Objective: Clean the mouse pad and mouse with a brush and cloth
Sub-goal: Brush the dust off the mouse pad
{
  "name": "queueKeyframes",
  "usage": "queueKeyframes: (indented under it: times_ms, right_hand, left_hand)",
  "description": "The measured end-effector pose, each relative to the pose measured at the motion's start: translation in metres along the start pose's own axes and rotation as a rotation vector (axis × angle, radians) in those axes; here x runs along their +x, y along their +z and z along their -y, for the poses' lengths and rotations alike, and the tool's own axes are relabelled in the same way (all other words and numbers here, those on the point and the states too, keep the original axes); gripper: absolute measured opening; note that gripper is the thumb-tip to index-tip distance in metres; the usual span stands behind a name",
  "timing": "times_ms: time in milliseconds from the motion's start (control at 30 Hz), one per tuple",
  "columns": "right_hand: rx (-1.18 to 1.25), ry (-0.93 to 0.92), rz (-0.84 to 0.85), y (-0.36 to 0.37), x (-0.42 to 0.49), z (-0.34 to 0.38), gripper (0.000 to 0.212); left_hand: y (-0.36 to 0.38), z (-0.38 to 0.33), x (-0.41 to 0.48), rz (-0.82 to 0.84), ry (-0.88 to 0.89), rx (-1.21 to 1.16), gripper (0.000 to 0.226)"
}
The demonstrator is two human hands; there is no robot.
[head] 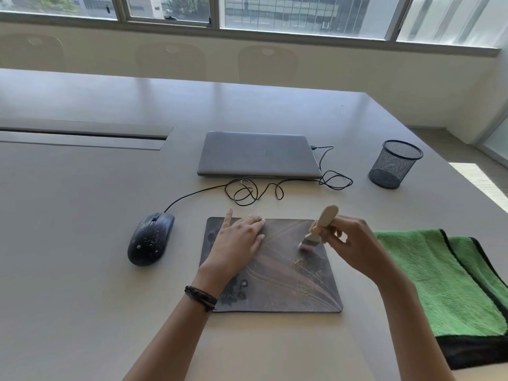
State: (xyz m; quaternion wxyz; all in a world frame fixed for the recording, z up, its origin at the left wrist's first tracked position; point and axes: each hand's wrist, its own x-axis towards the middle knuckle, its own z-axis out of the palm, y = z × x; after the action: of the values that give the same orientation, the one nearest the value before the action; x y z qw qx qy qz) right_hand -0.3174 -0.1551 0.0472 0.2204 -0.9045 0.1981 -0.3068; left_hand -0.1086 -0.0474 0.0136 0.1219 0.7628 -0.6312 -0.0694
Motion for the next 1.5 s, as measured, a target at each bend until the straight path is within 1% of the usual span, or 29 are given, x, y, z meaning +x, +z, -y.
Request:
queueKeyframes:
  times_ms: [67,133,200,367,500,600,700,767,867,933,1033,1100,1167,1267,1333,1400,1500]
  right_hand:
    - [0.030,0.012,-0.084,-0.005,0.000,-0.003,0.007]
    - [0.057,0.019,-0.131,-0.008,0.002,-0.006,0.010]
    - [0.064,0.020,-0.107,-0.007,0.005,-0.008,0.010]
    - [0.092,0.012,0.064,-0.003,0.002,-0.009,0.011]
    - [0.093,0.056,0.128,-0.011,-0.003,-0.006,0.014]
    - [0.074,0.037,0.096,-0.016,-0.005,0.000,0.013]
    - [0.101,0.034,-0.011,-0.018,-0.001,0.003,0.023]
    - [0.110,0.033,-0.054,-0.017,0.001,0.002,0.025]
    - [0.054,0.081,-0.029,-0.013,0.000,-0.005,0.029]
    - [0.031,0.105,0.020,-0.010,-0.003,-0.007,0.023]
    - [0.051,0.091,0.064,-0.010,-0.009,-0.001,0.014]
    - [0.066,0.089,0.072,-0.012,-0.014,0.003,0.015]
    - [0.093,0.107,0.043,-0.015,-0.016,0.004,0.015]
    - [0.114,0.118,-0.043,-0.017,-0.017,0.005,0.020]
    - [0.104,0.109,-0.066,-0.018,-0.017,0.005,0.033]
    - [0.111,0.122,-0.052,-0.016,-0.018,0.005,0.039]
    - [0.112,0.156,0.012,-0.014,-0.023,0.004,0.035]
  left_hand:
    - [0.000,0.000,0.000,0.007,-0.002,0.007,0.044]
    - [0.000,0.000,0.000,0.011,-0.002,0.015,0.044]
    - [0.000,0.000,0.001,0.012,-0.002,0.020,0.044]
    - [0.000,0.000,0.001,0.017,-0.006,0.027,0.044]
    - [0.001,0.000,0.001,0.009,-0.004,0.028,0.044]
    - [0.001,0.001,0.001,0.011,-0.004,0.029,0.044]
    - [0.001,0.001,0.001,0.013,-0.002,0.027,0.044]
    - [0.001,0.001,0.001,0.011,-0.005,0.025,0.044]
    - [0.001,0.001,0.001,0.009,-0.004,0.021,0.043]
    - [0.001,0.001,0.001,0.006,-0.004,0.021,0.043]
    - [0.001,0.001,0.001,0.007,-0.003,0.025,0.044]
    - [0.000,0.001,0.001,0.009,-0.003,0.024,0.044]
    - [0.000,0.001,0.001,0.010,-0.002,0.026,0.044]
    - [0.000,0.001,0.001,0.006,0.001,0.021,0.044]
    - [0.000,0.001,0.001,0.008,0.002,0.021,0.044]
    - [0.000,0.001,0.001,0.008,0.000,0.021,0.044]
    - [0.001,0.001,0.001,0.004,-0.001,0.025,0.044]
